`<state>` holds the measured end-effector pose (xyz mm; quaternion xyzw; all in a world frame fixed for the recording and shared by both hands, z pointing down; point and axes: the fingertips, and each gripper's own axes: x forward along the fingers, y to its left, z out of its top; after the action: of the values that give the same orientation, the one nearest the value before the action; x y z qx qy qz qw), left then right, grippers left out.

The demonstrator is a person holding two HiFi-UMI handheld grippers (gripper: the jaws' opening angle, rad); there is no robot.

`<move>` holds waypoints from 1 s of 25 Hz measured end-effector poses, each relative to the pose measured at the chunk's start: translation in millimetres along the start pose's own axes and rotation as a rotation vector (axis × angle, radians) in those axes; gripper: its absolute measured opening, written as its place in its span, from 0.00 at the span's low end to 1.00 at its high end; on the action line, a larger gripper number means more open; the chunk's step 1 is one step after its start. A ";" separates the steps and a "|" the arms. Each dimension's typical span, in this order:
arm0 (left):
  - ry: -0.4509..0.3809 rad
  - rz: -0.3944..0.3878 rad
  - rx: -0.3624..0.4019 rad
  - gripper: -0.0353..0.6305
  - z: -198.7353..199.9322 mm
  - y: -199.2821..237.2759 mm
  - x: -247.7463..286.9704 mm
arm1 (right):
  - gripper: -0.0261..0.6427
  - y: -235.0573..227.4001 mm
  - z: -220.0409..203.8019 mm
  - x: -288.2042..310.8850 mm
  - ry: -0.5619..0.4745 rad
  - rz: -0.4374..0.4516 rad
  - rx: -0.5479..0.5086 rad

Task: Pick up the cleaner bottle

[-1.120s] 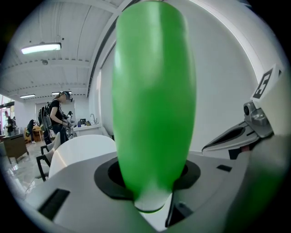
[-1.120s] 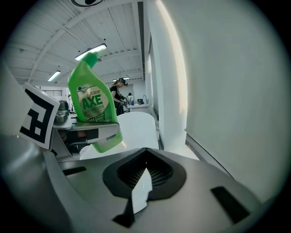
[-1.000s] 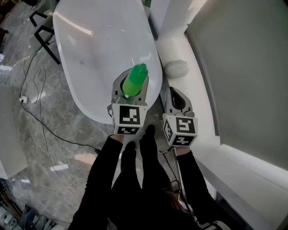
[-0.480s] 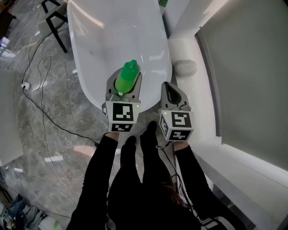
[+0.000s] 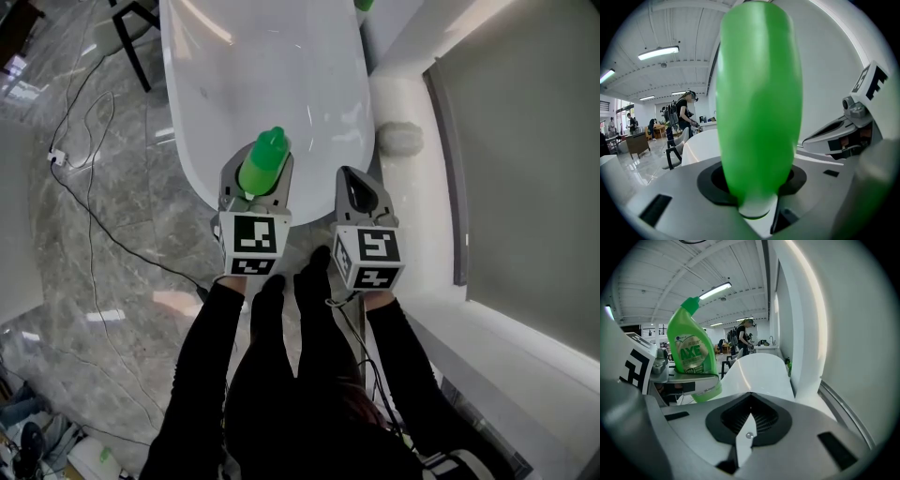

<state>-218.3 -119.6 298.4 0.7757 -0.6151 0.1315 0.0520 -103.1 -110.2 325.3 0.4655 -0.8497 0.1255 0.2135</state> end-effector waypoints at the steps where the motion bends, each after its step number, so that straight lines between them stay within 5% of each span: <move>1: 0.002 0.001 -0.002 0.35 -1.6 0.7 -2.4 | 0.04 2.0 -0.2 -0.2 0.000 0.005 -0.002; 25: 0.013 0.025 -0.032 0.35 -24.1 29.5 -34.8 | 0.04 51.7 -14.9 3.0 0.019 0.084 -0.018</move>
<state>-257.5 -88.0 309.9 0.7662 -0.6264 0.1273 0.0666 -144.5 -78.6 339.0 0.4264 -0.8674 0.1311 0.2205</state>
